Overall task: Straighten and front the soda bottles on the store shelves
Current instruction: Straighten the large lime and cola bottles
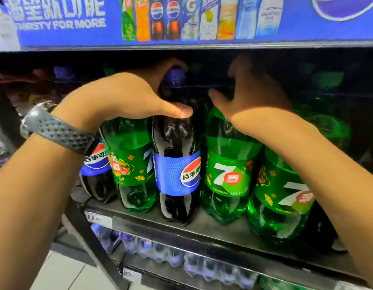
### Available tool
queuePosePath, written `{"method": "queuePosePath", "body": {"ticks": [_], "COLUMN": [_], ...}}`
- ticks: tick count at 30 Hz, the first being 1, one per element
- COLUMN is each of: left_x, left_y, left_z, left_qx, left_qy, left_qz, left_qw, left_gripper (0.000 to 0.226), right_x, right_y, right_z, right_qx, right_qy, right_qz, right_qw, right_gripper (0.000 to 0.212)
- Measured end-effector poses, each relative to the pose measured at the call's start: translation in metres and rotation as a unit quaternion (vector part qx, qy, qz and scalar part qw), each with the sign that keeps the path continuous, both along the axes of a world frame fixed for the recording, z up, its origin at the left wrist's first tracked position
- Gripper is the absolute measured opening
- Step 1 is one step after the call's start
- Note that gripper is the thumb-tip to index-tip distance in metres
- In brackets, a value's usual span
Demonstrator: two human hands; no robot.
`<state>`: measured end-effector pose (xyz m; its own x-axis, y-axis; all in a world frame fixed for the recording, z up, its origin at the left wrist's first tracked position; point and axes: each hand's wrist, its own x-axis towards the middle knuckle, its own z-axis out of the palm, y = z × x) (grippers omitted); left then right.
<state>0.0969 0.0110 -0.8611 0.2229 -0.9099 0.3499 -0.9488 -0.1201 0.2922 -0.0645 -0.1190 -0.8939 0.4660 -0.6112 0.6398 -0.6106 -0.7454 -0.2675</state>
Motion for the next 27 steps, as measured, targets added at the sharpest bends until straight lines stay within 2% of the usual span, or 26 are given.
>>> {"method": "queuePosePath", "body": {"ticks": [3,5,8,13,17,19,23,27], "left_x": [0.003,0.006,0.013,0.028,0.029,0.026,0.022,0.033], "left_y": [-0.002,-0.007,-0.018,-0.023,-0.025,-0.024,-0.026,-0.024], "left_z": [-0.005,-0.01,-0.009,0.0,0.005,0.003,-0.002,0.005], "left_qx": [-0.005,-0.014,-0.027,0.047,0.084,0.065,0.031,0.08], "left_qy": [-0.128,-0.159,-0.133,-0.061,-0.145,-0.177,-0.153,-0.102], "left_qz": [0.029,0.028,0.005,-0.073,-0.044,-0.042,-0.05,-0.077], "left_qw": [0.991,0.987,0.991,0.994,0.985,0.981,0.986,0.989], "left_gripper": [0.096,0.108,0.107,0.114,0.119,0.122,0.112,0.11], "right_x": [0.003,0.004,0.001,0.0,-0.011,-0.018,-0.019,-0.021], "right_y": [0.002,0.003,0.004,0.006,0.008,0.008,0.006,0.002], "right_z": [-0.003,-0.004,-0.004,0.002,0.016,0.023,0.026,0.027], "right_qx": [0.005,0.011,0.015,0.033,0.04,0.043,0.046,0.054], "right_qy": [-0.019,-0.024,-0.017,0.016,0.105,0.152,0.18,0.184], "right_qz": [-0.02,-0.027,-0.018,-0.026,-0.03,-0.028,-0.021,0.0], "right_qw": [1.0,0.999,1.0,0.999,0.993,0.987,0.982,0.982], "right_gripper": [0.053,0.05,0.049,0.052,0.061,0.07,0.084,0.081]}}
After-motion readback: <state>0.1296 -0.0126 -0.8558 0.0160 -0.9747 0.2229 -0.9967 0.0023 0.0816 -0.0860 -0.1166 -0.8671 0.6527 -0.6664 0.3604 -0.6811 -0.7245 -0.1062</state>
